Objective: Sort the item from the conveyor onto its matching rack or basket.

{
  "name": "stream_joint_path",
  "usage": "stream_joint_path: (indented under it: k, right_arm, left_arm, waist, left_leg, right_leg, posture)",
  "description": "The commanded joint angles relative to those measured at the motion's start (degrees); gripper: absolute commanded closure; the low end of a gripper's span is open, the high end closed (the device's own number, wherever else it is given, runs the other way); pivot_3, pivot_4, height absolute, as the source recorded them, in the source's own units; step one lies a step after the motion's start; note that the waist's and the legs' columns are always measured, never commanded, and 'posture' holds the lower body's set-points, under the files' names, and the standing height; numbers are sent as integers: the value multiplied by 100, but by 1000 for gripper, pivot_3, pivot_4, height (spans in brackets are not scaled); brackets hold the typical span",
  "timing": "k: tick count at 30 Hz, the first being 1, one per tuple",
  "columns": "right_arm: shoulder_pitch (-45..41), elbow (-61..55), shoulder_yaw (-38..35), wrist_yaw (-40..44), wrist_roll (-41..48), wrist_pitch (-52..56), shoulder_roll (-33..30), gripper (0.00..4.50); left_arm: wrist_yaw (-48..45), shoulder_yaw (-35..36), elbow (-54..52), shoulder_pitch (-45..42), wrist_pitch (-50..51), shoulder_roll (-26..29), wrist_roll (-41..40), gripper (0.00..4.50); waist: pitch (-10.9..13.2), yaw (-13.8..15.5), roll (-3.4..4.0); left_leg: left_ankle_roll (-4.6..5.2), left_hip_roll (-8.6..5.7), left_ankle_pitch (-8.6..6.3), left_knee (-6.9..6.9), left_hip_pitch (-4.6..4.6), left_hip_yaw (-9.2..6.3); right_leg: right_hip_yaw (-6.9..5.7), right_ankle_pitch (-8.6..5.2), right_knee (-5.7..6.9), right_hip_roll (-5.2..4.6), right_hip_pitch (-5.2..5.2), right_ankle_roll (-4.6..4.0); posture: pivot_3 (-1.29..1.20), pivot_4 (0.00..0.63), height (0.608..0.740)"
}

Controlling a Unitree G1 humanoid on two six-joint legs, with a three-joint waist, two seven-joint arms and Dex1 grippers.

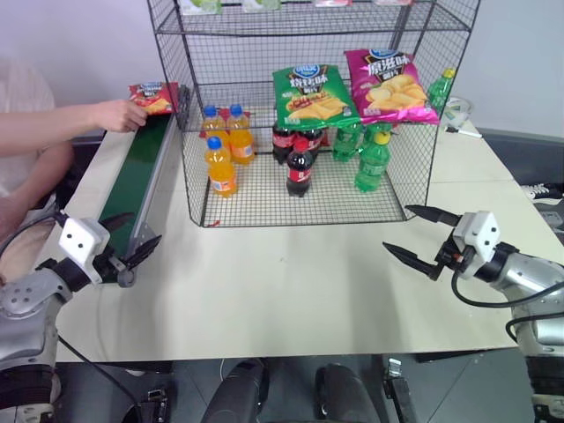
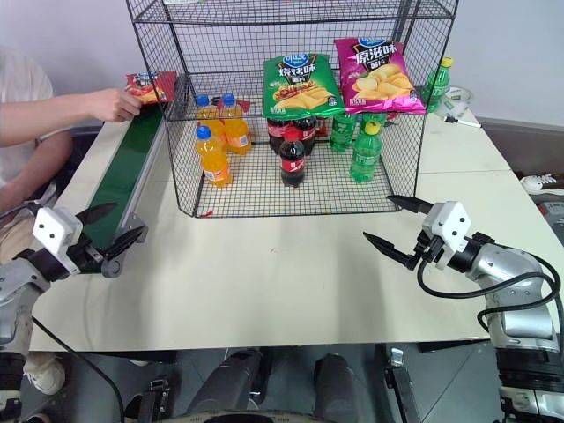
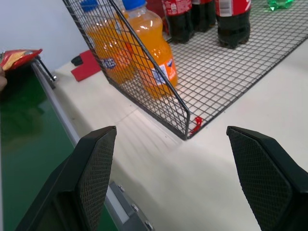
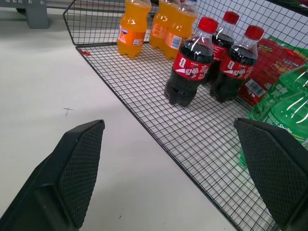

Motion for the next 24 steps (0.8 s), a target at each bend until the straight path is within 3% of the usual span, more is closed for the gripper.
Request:
stream_joint_path:
  k: [1,16,24]
  right_arm:
    - [-104,-59,-32,32,81,4,-28,0]
    - [-207,-33,55,118,126,70,-19,0]
    - [-234,-454,274,97,464,513,257,0]
  left_arm:
    - [45,207,-223,30,1,128,-95,693]
    - [230,483,-455,475,30,172,-81,693]
    - [662,841,-629,1059,-486,111,265,693]
  waist:
    - [0,3,0]
    - [0,3,0]
    - [0,-15,0]
  left_leg:
    - [0,0,0,0,0,0]
    - [-2,0,-1,-1,0,0]
    - [-6,1,-4,-3,0,0]
  right_leg:
    - [0,0,0,0,0,0]
    - [1,0,0,-1,0,-1]
    - [2,-1,-1,-1,-2,-2]
  posture:
    - [0,150,740]
    - [0,150,740]
    - [0,150,740]
